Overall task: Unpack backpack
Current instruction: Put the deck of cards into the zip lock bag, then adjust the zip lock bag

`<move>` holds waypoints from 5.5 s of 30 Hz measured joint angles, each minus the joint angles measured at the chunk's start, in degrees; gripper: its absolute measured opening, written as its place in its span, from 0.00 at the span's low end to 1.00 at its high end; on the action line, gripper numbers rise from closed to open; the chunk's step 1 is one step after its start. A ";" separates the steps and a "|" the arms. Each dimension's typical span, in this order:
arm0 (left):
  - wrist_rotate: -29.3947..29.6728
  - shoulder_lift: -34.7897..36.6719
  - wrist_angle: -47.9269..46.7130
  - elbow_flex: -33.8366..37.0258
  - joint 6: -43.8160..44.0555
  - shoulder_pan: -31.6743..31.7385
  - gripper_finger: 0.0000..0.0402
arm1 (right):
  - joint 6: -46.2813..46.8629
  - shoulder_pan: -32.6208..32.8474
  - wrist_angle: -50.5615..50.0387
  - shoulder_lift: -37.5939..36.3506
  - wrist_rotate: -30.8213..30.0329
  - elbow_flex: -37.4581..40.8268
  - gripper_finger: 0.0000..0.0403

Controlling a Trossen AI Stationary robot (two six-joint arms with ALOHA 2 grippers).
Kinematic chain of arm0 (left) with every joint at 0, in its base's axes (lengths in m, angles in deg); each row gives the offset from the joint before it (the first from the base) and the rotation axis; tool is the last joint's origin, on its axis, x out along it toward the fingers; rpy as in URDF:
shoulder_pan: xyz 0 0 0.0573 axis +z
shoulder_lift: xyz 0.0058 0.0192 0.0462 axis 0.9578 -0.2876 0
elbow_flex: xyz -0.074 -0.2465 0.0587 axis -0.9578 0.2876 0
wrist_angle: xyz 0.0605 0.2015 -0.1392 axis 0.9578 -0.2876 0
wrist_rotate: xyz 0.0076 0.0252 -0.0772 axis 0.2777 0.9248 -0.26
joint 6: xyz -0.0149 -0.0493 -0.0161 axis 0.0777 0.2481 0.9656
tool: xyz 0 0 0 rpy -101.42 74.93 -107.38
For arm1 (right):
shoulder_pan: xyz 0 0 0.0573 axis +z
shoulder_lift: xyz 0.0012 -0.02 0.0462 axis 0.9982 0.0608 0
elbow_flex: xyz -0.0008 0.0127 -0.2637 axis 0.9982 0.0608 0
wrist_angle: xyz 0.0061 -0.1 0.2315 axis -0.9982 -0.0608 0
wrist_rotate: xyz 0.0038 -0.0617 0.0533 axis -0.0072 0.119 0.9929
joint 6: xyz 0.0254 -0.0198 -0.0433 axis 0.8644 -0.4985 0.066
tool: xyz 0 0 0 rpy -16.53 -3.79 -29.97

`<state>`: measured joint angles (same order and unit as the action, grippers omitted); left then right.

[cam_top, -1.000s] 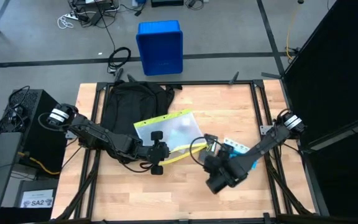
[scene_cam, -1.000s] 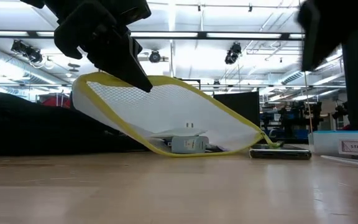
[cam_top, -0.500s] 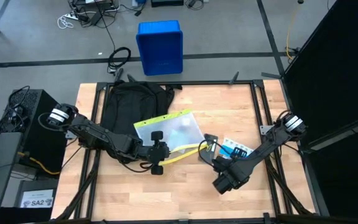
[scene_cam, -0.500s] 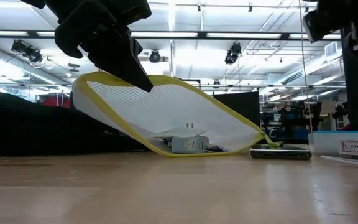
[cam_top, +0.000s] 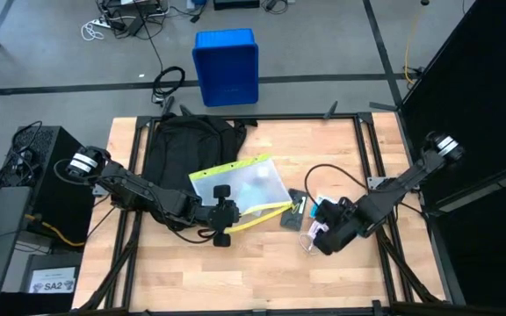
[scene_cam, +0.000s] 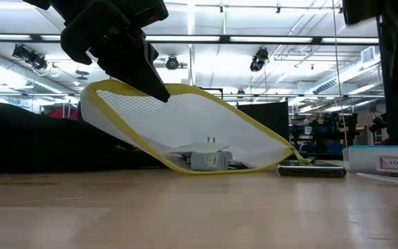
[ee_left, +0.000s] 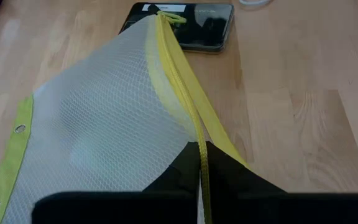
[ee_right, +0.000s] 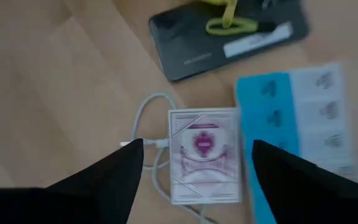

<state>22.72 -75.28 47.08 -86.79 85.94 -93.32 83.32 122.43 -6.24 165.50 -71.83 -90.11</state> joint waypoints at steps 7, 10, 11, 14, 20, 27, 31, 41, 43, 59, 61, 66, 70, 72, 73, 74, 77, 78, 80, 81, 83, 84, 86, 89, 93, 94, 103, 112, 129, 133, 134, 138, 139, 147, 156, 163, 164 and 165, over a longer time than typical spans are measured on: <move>-0.70 0.00 0.11 0.00 -0.11 0.00 0.00 | 1.89 0.03 15.35 1.21 7.44 9.85 0.73; -0.70 0.00 0.19 0.00 -0.11 -0.02 0.00 | 0.50 -0.01 14.70 2.48 7.58 9.99 0.77; -0.70 0.00 0.17 0.00 -0.07 0.00 0.00 | 0.07 -0.03 14.83 2.69 7.56 9.93 0.78; -0.70 0.00 0.17 0.00 -0.07 0.00 0.00 | -0.53 -0.09 13.49 3.13 7.23 9.88 0.81; -0.70 0.00 0.12 0.00 -0.04 -0.01 0.00 | 0.36 -0.54 7.86 3.16 7.14 9.88 0.86; -0.70 0.00 0.08 0.00 -0.04 -0.02 0.00 | -0.10 -0.56 9.52 3.18 6.52 9.90 0.95; -0.72 0.00 0.05 0.00 0.19 0.00 0.00 | -0.14 -0.56 9.48 3.21 5.38 9.90 0.99; -0.74 0.00 -0.91 0.00 1.07 -0.02 0.00 | -1.00 -1.02 11.75 10.09 8.58 11.08 0.99; -0.72 0.00 -0.90 0.00 1.07 -0.02 0.00 | -1.68 -1.35 12.59 12.72 10.17 10.80 0.99; -0.72 0.00 -0.94 0.00 1.07 0.00 0.00 | -5.27 -2.81 12.83 10.26 9.77 8.18 0.68; -0.72 0.00 -0.96 0.00 1.05 -0.02 0.00 | -5.30 -2.75 12.43 10.26 9.84 7.99 0.68; -0.72 0.00 -0.99 0.00 1.07 -0.02 0.00 | -5.41 -2.76 11.02 10.20 9.07 6.11 0.68; -0.72 0.00 -0.97 0.00 1.07 -0.02 0.00 | -7.82 -2.78 13.23 10.07 6.14 3.83 0.68; -0.72 0.00 -0.97 0.00 1.07 -0.02 0.00 | -10.05 -3.46 17.25 10.07 4.66 3.50 0.68; -0.72 0.00 -0.94 0.00 1.07 -0.02 0.00 | -11.37 -4.05 19.88 10.07 3.99 3.48 0.68; -0.72 0.00 -0.90 0.00 1.07 -0.02 0.00 | -12.89 -4.67 22.58 10.07 3.42 3.44 0.68; -0.71 0.00 -0.81 0.00 1.07 -0.01 0.00 | -17.49 -7.15 29.31 10.56 2.61 3.37 0.68; -0.70 0.00 -0.78 0.00 1.06 0.00 0.00 | -19.00 -8.08 31.02 10.78 2.63 3.37 0.68; -0.65 0.00 -0.74 0.00 1.05 -0.02 0.00 | -21.89 -10.31 34.92 11.72 2.80 3.37 0.68; -0.67 0.00 -0.61 0.00 1.03 -0.02 0.00 | -23.31 -11.24 36.38 12.21 3.07 3.37 0.68; -0.62 0.00 -0.67 0.02 0.98 -0.02 0.00 | -26.00 -13.39 39.98 13.48 4.09 3.39 0.68; -0.43 0.00 -0.47 0.02 0.98 -0.02 0.00 | -27.32 -14.23 41.54 14.02 4.98 3.39 0.68; -0.18 0.00 -0.31 0.02 0.88 -0.02 0.00 | -29.28 -15.91 45.76 15.52 6.88 3.37 0.68; 0.24 0.00 0.58 0.02 -0.40 -0.02 0.00 | -31.72 -17.57 49.51 17.53 9.34 3.08 0.68; 1.36 0.00 1.88 -0.11 -0.68 0.00 0.00 | -34.17 -18.60 50.01 19.65 10.59 1.67 0.68; 1.57 0.00 1.98 -0.11 -0.77 0.00 0.00 | -34.56 -18.83 50.08 20.50 10.59 1.11 0.68; 2.78 0.00 4.01 -0.31 -2.01 0.00 0.00 | -37.15 -22.20 49.54 26.20 10.32 -4.67 0.68; 2.98 0.00 4.05 -0.33 -2.06 0.02 0.00 | -36.01 -27.22 47.99 27.55 2.01 -7.19 0.68; 2.51 0.00 3.77 -0.33 -2.16 0.04 0.00 | -37.88 -31.72 45.95 27.58 -3.88 -7.17 0.81; 2.34 -0.02 3.63 -0.33 -2.18 0.02 0.00 | -39.45 -31.75 46.55 27.58 -3.31 -7.17 0.90; 2.34 0.00 3.58 -0.33 -2.19 0.00 0.00 | -39.81 -31.75 46.62 27.58 -2.83 -7.17 0.92; 2.25 0.00 3.20 -0.33 -2.19 -0.02 0.00 | -40.05 -31.48 47.00 27.58 -1.02 -7.22 0.96; 2.11 0.00 3.10 -0.33 -2.19 -0.02 0.00 | -40.08 -31.44 46.56 27.58 -0.31 -7.51 0.96; 2.10 -0.02 2.12 -0.33 -2.10 -0.07 0.00 | -41.17 -28.99 36.16 25.91 3.73 -13.71 0.93; 2.39 0.00 1.78 -0.35 -2.01 -0.07 0.00 | -45.58 -21.14 19.59 23.73 -12.10 -17.76 0.87; 2.52 -0.02 1.98 -0.35 -1.99 -0.04 0.00 | -37.91 -17.19 11.71 23.71 -24.12 -16.74 0.81; 2.52 0.00 1.98 -0.35 -1.99 -0.04 0.00 | -37.12 -16.82 11.20 23.71 -24.92 -16.74 0.80; 2.52 0.00 1.98 -0.35 -1.99 -0.04 0.00 | -36.63 -16.51 10.87 23.71 -25.42 -16.74 0.80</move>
<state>25.24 -75.28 49.06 -87.14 83.96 -93.36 46.69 105.92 4.63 189.21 -97.26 -106.85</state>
